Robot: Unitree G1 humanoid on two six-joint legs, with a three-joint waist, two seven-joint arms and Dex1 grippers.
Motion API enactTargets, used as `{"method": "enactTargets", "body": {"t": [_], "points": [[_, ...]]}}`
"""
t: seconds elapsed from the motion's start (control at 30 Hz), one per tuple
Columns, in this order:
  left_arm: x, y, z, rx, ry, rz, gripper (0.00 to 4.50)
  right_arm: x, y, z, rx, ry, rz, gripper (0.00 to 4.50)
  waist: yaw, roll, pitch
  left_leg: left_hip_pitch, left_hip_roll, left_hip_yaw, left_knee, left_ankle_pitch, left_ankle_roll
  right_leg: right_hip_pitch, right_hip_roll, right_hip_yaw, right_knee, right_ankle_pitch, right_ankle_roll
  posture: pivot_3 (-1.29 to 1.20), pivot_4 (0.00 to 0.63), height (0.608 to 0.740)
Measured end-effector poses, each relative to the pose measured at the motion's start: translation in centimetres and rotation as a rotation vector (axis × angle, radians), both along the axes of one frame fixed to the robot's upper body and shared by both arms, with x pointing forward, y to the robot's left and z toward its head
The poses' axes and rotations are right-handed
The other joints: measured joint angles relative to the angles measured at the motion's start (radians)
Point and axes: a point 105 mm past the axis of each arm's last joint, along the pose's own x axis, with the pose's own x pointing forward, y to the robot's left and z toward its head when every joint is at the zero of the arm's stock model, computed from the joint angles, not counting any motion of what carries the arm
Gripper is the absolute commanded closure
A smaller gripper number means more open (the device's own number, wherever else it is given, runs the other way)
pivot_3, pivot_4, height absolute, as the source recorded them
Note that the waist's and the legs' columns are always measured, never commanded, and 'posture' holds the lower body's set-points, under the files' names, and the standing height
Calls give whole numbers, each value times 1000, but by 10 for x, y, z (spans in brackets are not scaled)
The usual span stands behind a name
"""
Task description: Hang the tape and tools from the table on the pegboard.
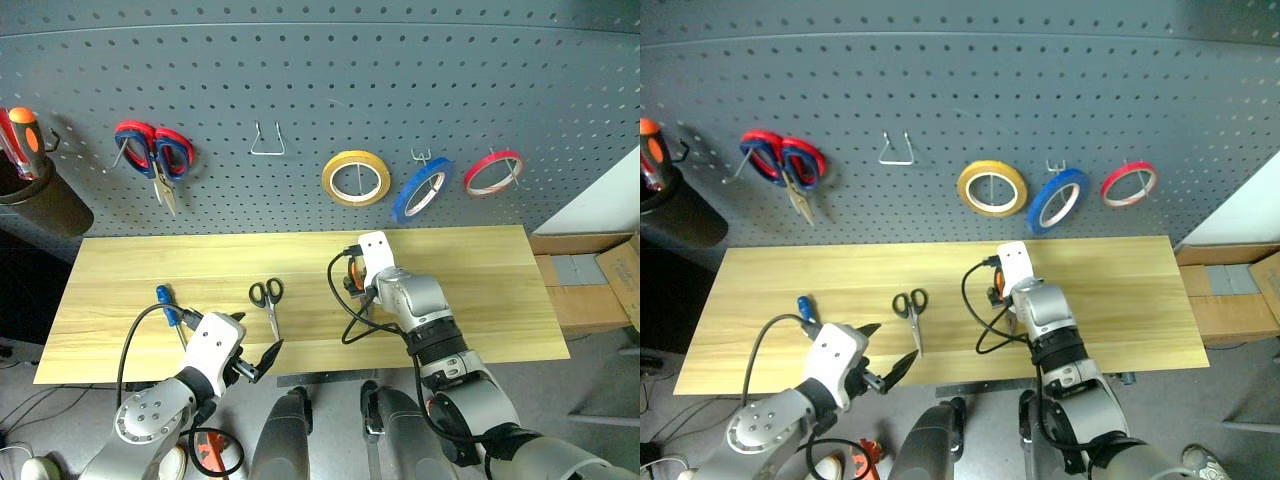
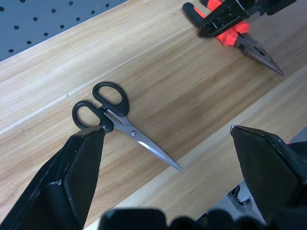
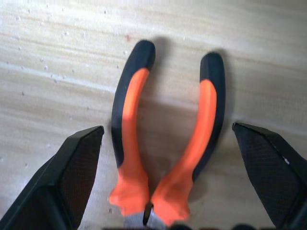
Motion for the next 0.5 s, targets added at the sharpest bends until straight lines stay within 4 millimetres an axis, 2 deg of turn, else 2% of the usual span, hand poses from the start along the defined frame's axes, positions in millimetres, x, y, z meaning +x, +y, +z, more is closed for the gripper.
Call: {"method": "enactTargets", "body": {"t": [0.1,0.2,0.3,0.5], "points": [[1,-1,0,0,-3,1,0,2,0,0,-16,1,-7,46,0,0,0,0,0,0,0,0,0,0,0,0,0,0,0,204,363,740],[1,-2,1,-8,-6,0,0,3,-3,-2,-22,8,-25,639,1,-1,0,0,0,0,0,0,0,0,0,0,0,0,0,206,361,740],[2,-4,2,-29,-14,-1,0,4,-7,-3,-8,17,-50,1475,1,-2,-1,0,0,0,0,0,0,0,0,0,0,0,0,207,359,740],[4,-7,6,-43,-34,-11,0,5,-6,-2,0,19,-59,1475,2,-3,-2,0,0,0,0,0,0,1,0,0,0,0,0,208,348,740]]}}
